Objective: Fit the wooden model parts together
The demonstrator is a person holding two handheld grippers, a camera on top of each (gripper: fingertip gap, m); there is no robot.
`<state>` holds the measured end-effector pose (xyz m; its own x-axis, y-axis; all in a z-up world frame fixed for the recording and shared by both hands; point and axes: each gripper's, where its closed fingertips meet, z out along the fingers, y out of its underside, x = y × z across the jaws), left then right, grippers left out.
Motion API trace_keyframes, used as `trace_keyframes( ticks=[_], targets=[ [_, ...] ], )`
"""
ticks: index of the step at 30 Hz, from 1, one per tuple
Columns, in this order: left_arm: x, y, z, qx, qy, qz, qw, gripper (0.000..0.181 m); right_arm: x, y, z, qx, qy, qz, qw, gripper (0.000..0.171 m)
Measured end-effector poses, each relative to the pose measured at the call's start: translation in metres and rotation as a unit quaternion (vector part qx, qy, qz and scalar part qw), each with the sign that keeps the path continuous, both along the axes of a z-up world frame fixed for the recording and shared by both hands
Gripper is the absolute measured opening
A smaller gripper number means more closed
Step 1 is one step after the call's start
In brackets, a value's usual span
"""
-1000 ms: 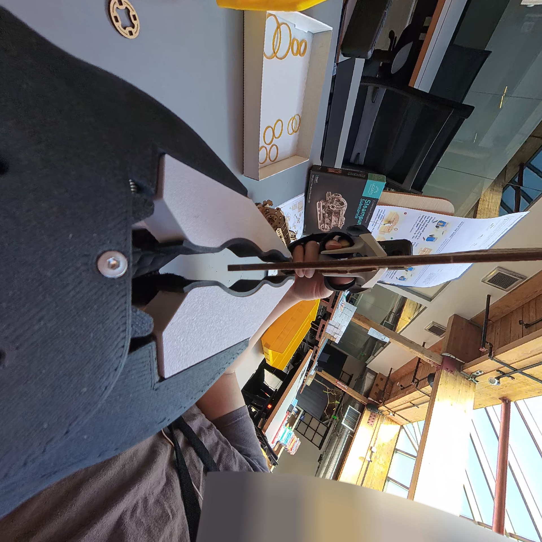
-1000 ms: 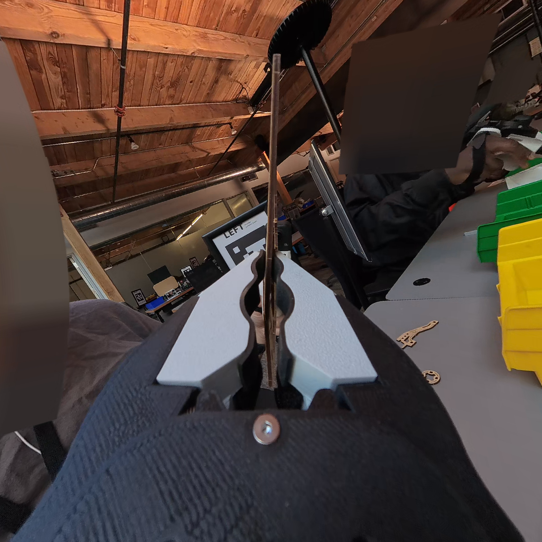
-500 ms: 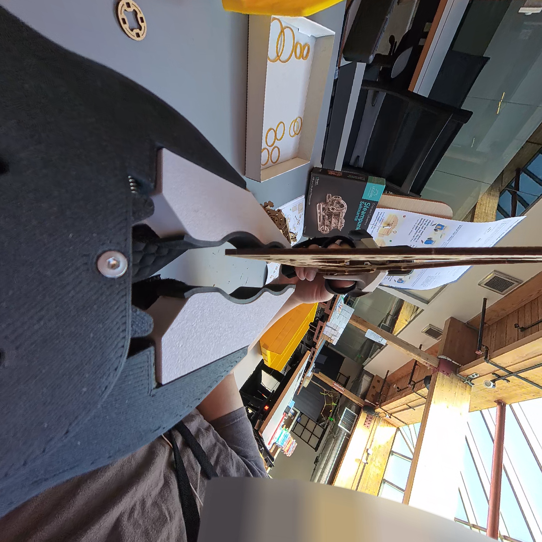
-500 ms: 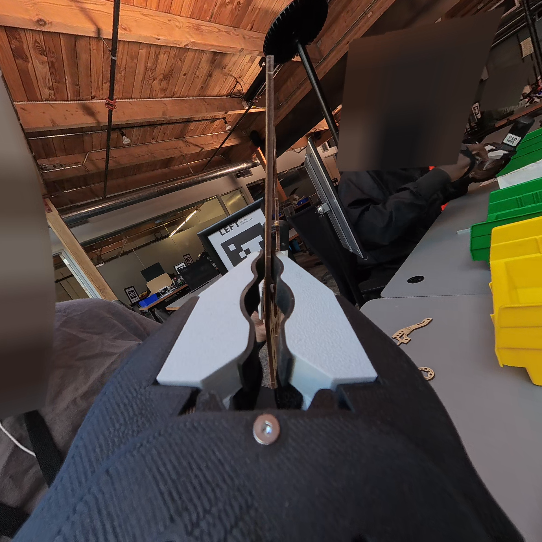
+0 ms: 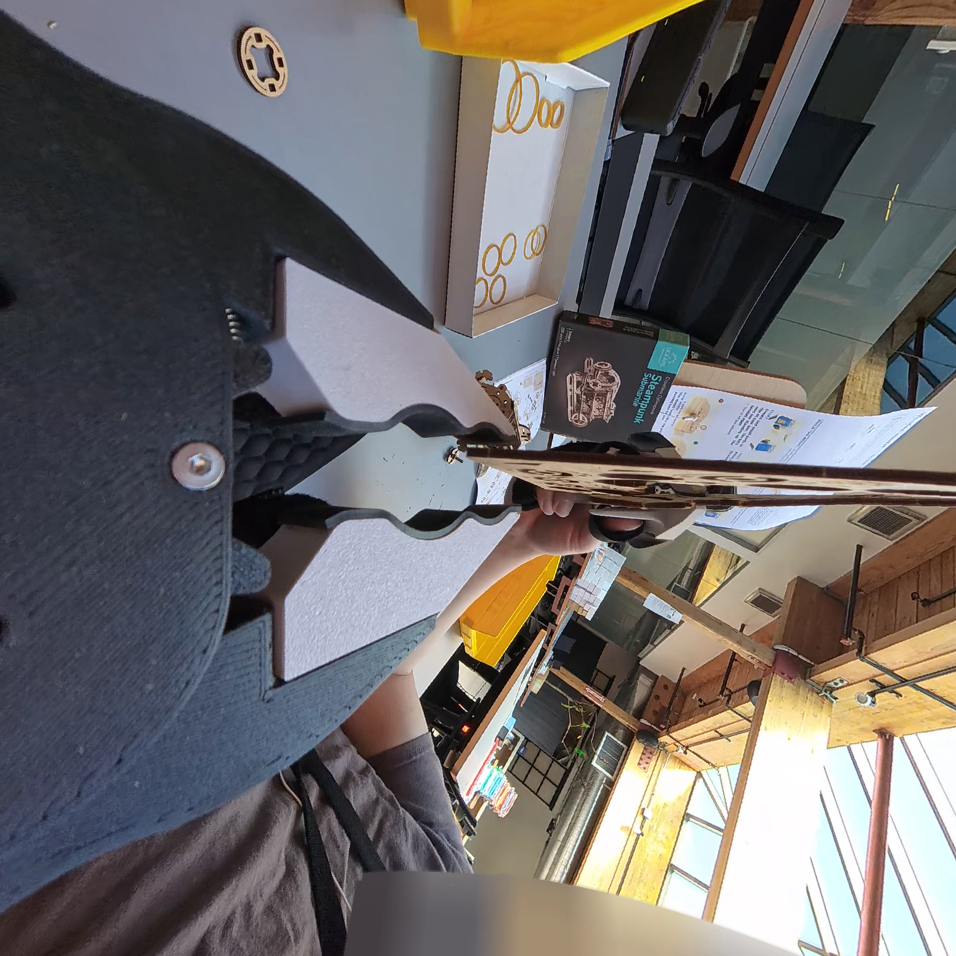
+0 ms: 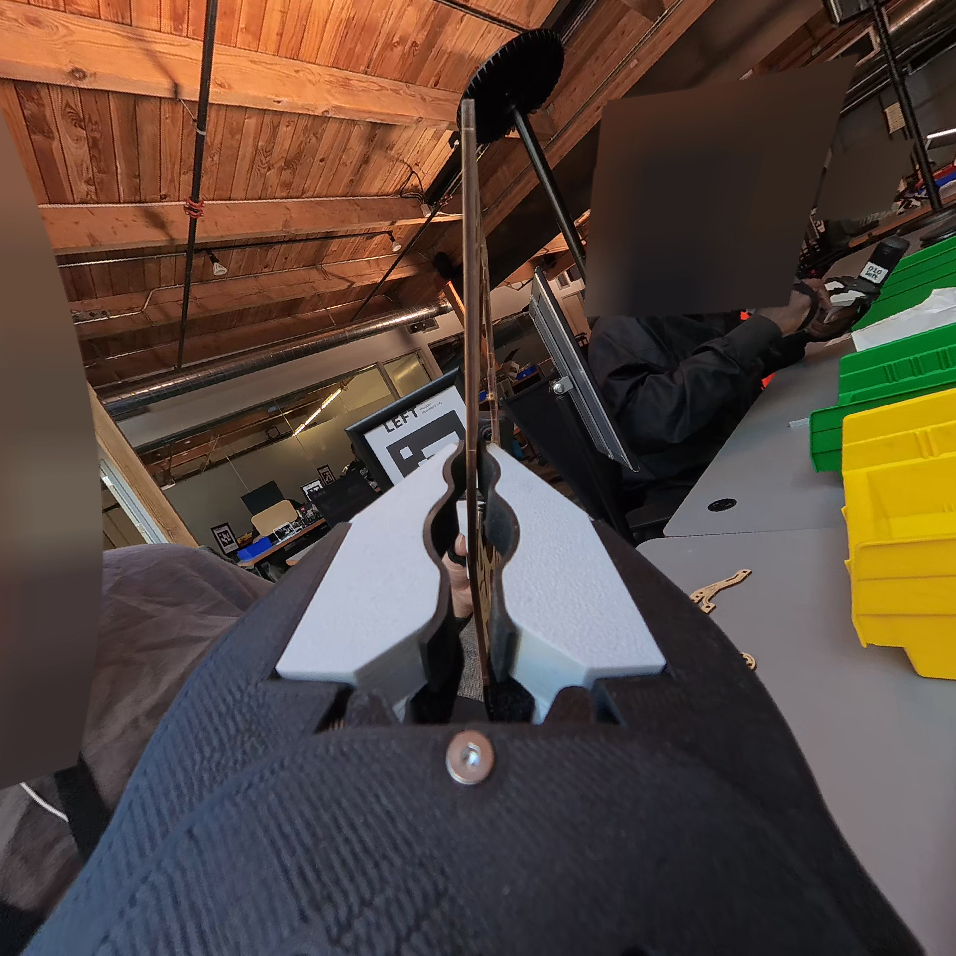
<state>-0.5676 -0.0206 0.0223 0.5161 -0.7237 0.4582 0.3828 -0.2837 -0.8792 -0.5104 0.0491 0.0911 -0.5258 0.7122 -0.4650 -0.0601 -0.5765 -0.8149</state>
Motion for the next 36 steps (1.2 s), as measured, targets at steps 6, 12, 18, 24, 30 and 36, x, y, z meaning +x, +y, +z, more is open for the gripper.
trace_keyframes(
  ticks=[6,12,18,24,30,36],
  targets=[
    [-0.001,0.000,-0.004,-0.005,-0.002,-0.002,1.000,0.020,0.007,0.003,0.006,-0.004,0.011,-0.004,1.000,0.001],
    [0.001,-0.001,-0.002,0.002,-0.004,-0.006,1.000,0.019,0.005,0.003,0.005,-0.013,0.009,0.001,1.000,0.002],
    [0.006,-0.003,0.002,0.011,-0.002,-0.014,1.000,0.018,0.002,0.001,0.002,-0.022,0.003,0.011,1.000,0.001],
    [0.006,-0.005,0.004,0.017,-0.002,-0.015,1.000,0.015,0.000,0.001,-0.002,-0.030,-0.003,0.019,0.999,0.001],
    [0.005,-0.007,0.007,0.022,-0.011,-0.016,1.000,0.012,-0.003,0.000,-0.005,-0.035,-0.011,0.025,0.999,0.001],
    [0.000,-0.004,0.006,0.023,-0.012,-0.012,1.000,0.009,-0.010,-0.003,-0.013,-0.034,-0.030,0.028,0.999,0.001]
  ],
)
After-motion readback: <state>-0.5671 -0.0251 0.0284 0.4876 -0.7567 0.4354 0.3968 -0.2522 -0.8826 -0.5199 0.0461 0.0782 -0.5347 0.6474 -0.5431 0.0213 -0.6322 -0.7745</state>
